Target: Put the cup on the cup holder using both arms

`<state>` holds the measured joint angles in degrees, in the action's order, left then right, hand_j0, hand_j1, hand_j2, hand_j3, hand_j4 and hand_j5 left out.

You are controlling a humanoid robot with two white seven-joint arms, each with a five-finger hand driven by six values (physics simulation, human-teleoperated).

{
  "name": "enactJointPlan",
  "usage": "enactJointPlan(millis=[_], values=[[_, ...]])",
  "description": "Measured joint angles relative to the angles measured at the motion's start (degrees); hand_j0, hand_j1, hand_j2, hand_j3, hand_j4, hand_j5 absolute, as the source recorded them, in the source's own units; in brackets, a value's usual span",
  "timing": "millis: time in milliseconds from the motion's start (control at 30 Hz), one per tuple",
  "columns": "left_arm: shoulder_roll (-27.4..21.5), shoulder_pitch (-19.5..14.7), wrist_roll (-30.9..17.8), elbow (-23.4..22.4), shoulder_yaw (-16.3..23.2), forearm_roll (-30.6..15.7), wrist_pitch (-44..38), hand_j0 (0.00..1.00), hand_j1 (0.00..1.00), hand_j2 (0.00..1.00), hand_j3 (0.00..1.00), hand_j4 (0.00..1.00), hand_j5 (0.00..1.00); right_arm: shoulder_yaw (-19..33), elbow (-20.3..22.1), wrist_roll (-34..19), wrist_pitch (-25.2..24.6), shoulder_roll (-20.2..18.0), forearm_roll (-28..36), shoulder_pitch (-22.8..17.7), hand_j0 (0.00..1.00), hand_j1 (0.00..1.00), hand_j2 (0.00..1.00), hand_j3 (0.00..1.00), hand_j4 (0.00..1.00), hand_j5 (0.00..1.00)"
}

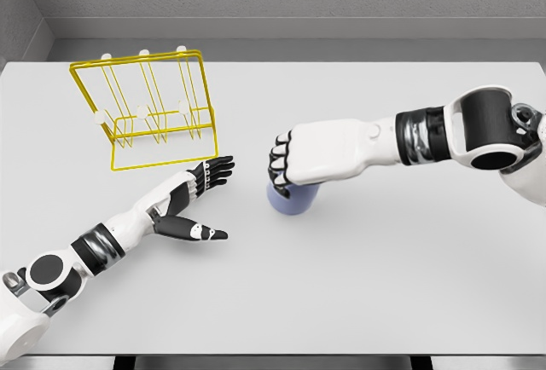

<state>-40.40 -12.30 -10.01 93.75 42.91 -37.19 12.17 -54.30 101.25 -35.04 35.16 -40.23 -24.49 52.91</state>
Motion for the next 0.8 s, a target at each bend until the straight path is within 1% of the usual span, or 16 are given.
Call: enactJointPlan(millis=[133, 433, 667, 700, 733, 767, 800], values=[[-0.03, 0.00, 0.00, 0.00, 0.00, 0.00, 0.02, 1.00, 1.00, 1.00, 1.00, 1.00, 1.00, -0.44, 0.00, 0.00, 0.00, 1.74, -0.49, 0.00, 0.49, 0.49, 0.49, 0.49, 0.49, 0.49], [-0.03, 0.00, 0.00, 0.00, 0.00, 0.00, 0.04, 1.00, 1.00, 1.00, 1.00, 1.00, 1.00, -1.92, -0.48, 0.00, -0.01, 5.79, -3.70, 0.00, 0.49, 0.49, 0.49, 0.49, 0.49, 0.49], [-0.08, -0.09, 0.00, 0.00, 0.00, 0.00, 0.04, 1.00, 1.00, 1.00, 1.00, 1.00, 1.00, -3.29, -3.62, 0.00, 0.00, 7.76, -5.18, 0.00, 0.50, 0.50, 0.50, 0.50, 0.50, 0.50], [-0.08, -0.09, 0.01, 0.00, 0.00, 0.00, 0.04, 1.00, 1.00, 1.00, 1.00, 1.00, 1.00, -3.41, -3.81, 0.00, 0.00, 7.88, -5.25, 0.00, 0.51, 0.51, 0.51, 0.51, 0.51, 0.51], [-0.08, -0.09, 0.01, 0.00, 0.00, 0.00, 0.04, 1.00, 1.00, 1.00, 1.00, 1.00, 1.00, -3.50, -3.95, 0.00, 0.00, 7.95, -5.28, 0.00, 0.56, 0.56, 0.56, 0.56, 0.56, 0.56], [-0.08, -0.09, 0.00, 0.00, 0.00, 0.00, 0.04, 1.00, 1.00, 1.00, 1.00, 1.00, 1.00, -3.58, -4.05, 0.00, 0.00, 7.99, -5.32, -0.09, 0.61, 0.61, 0.61, 0.61, 0.61, 0.61], [-0.08, -0.09, 0.00, 0.00, 0.01, 0.00, 0.04, 1.00, 1.00, 1.00, 1.00, 1.00, 1.00, -3.61, -4.13, 0.00, 0.00, 8.01, -5.37, -0.09, 0.69, 0.69, 0.69, 0.69, 0.69, 0.69]])
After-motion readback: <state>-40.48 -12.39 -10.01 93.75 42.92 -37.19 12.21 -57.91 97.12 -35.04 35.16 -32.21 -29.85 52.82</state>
